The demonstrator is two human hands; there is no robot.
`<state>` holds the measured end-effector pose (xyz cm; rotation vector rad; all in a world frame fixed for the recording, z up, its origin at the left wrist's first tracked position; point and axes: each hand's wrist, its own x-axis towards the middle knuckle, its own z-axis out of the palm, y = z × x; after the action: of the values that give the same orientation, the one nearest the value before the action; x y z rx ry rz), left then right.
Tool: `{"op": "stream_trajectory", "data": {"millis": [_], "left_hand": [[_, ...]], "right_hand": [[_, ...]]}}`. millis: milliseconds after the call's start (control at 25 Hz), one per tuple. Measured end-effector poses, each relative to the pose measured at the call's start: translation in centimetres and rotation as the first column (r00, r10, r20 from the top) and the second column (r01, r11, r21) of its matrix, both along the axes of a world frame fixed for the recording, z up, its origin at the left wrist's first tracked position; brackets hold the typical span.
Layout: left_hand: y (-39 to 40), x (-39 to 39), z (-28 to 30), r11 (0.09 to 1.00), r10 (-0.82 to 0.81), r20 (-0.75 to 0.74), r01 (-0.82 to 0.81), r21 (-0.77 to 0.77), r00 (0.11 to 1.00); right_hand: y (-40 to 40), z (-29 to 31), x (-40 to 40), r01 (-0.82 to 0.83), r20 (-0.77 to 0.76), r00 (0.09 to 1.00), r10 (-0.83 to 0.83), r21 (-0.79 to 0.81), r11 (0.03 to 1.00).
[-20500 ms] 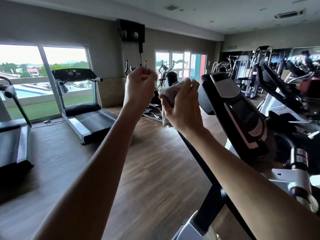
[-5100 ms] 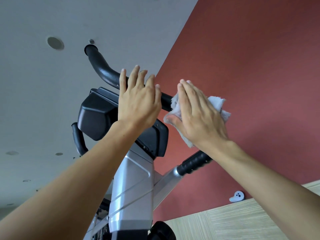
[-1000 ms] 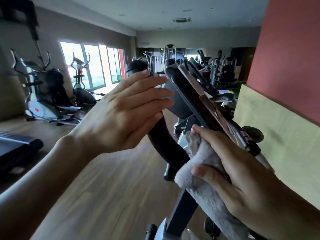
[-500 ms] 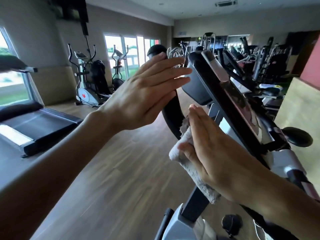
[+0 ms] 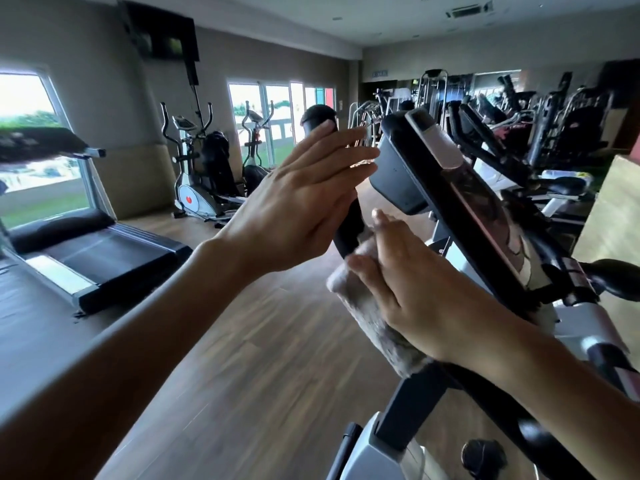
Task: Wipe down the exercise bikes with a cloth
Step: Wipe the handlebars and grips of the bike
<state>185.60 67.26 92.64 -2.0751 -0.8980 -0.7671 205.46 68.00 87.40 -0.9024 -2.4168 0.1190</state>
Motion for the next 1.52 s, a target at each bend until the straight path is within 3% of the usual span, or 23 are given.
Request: {"op": "stream_trajectory", "data": {"millis": [120, 280, 400, 640, 880, 1120, 1320, 1520], "left_hand": [[0.0, 0.4, -0.4, 1.0, -0.011, 0.072, 0.012, -0.012, 0.997], [-0.2, 0.6, -0.6, 0.999, -0.014, 0.105, 0.017, -0.029, 0.994], [-0.1, 0.6, -0.5, 0.999, -0.017, 0.103, 0.022, -0.047, 0.995], [-0.2, 0.6, -0.6, 0.999, 0.024, 0.065, -0.022, -0.035, 0.998], [-0.1, 1.2, -0.9, 0.997, 0.072, 0.052, -0.071, -0.011, 0.996], [-0.7, 2.3, -1.8, 0.982, 0.184, 0.103, -0.188, 0.028, 0.977], [-0.7, 3.1, -2.8, 0.975, 0.221, 0.075, -0.223, 0.024, 0.972], [-1.2, 3.4, -3.3, 0.966, 0.25, 0.098, -0.254, 0.038, 0.963]], "right_hand": [[0.4, 0.9, -1.1, -0.017, -0.084, 0.996, 0.016, -0.019, 1.0], [-0.9, -1.3, 1.9, -0.025, 0.006, 1.0, 0.024, 0.131, 0.991], [-0.6, -1.5, 2.0, -0.021, 0.019, 1.0, 0.018, 0.149, 0.989], [-0.7, 0.0, 1.4, -0.07, -0.017, 0.997, 0.07, -0.006, 0.998], [-1.5, -0.8, 3.9, -0.085, 0.101, 0.991, 0.09, -0.044, 0.995], [-1.4, -1.3, 4.4, -0.146, 0.104, 0.983, 0.149, -0.04, 0.988], [-1.8, -0.4, 6.0, -0.084, 0.242, 0.961, 0.136, -0.213, 0.973], [-1.8, -0.5, 6.6, -0.083, 0.21, 0.966, 0.149, -0.293, 0.952]]}}
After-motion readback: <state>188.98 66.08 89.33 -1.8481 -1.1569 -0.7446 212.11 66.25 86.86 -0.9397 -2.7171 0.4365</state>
